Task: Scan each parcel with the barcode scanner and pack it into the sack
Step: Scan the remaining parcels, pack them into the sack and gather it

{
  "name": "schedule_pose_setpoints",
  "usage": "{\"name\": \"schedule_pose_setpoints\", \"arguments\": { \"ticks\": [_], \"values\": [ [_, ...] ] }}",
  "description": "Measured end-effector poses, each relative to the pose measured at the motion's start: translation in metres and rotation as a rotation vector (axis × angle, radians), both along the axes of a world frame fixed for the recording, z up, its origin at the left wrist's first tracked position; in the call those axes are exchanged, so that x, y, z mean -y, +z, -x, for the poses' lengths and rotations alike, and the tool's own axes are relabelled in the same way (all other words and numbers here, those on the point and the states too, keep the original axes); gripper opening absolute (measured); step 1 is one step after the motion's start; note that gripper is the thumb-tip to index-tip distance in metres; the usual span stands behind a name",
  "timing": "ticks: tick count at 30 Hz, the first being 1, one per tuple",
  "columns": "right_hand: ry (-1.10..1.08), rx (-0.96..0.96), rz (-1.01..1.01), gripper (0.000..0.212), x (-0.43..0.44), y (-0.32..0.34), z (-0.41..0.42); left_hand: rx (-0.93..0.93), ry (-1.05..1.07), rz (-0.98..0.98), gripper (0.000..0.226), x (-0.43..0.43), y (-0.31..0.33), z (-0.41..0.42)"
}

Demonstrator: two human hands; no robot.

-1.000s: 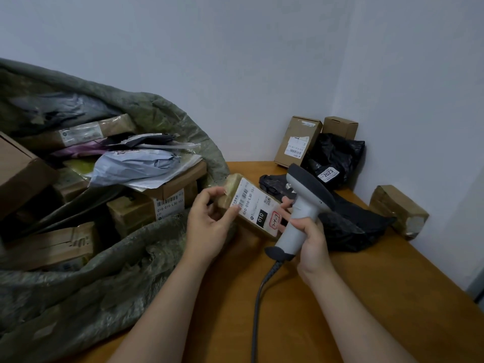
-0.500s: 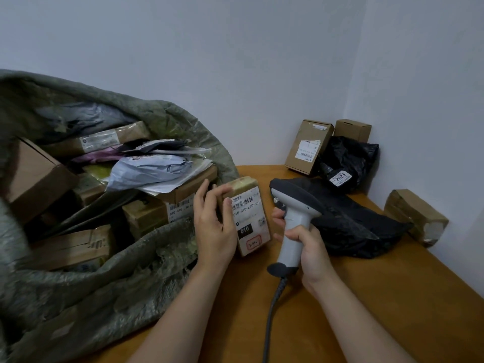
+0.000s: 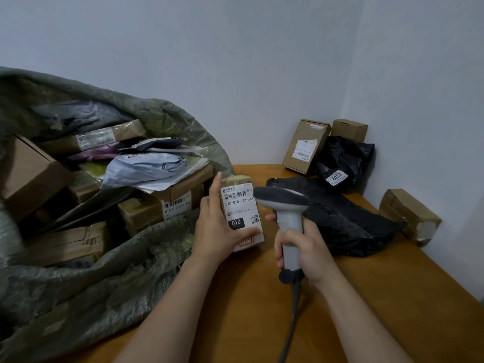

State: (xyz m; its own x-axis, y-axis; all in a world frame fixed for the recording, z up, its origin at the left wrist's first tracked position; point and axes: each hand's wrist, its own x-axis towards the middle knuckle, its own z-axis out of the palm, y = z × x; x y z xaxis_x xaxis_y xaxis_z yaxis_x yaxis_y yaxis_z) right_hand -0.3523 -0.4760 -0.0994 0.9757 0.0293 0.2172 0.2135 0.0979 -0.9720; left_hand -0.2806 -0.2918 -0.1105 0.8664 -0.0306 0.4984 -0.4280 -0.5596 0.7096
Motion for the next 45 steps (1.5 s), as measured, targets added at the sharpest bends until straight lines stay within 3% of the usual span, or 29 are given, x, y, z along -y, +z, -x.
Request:
{"name": "schedule_pose_setpoints", "arguments": {
  "ticks": [8, 21, 33, 36, 39, 45],
  "values": [
    [0.072, -0.019, 0.026, 0.041, 0.006, 0.007, 0.004, 0.042, 0.017, -0.107, 0.15, 0.002, 0.007, -0.007],
    [0.161, -0.018, -0.115, 0.036, 0.02, 0.011, 0.002, 0.015, 0.087, -0.095, 0.143, 0.002, 0.007, -0.011],
    [0.156, -0.003, -0.103, 0.036, 0.019, 0.009, 0.001, 0.008, 0.095, -0.076, 0.138, 0.001, 0.008, -0.008],
    [0.137, 0.021, -0.111, 0.036, 0.017, 0.01, 0.003, 0.054, 0.102, -0.051, 0.12, -0.002, 0.008, -0.004],
    [0.108, 0.034, -0.124, 0.044, 0.012, 0.007, 0.003, 0.14, 0.136, 0.0, 0.087, -0.008, 0.014, 0.006],
    [0.039, -0.117, -0.193, 0.053, -0.018, -0.002, -0.003, 0.281, 0.196, 0.046, 0.048, -0.041, 0.063, 0.032]
  ]
}}
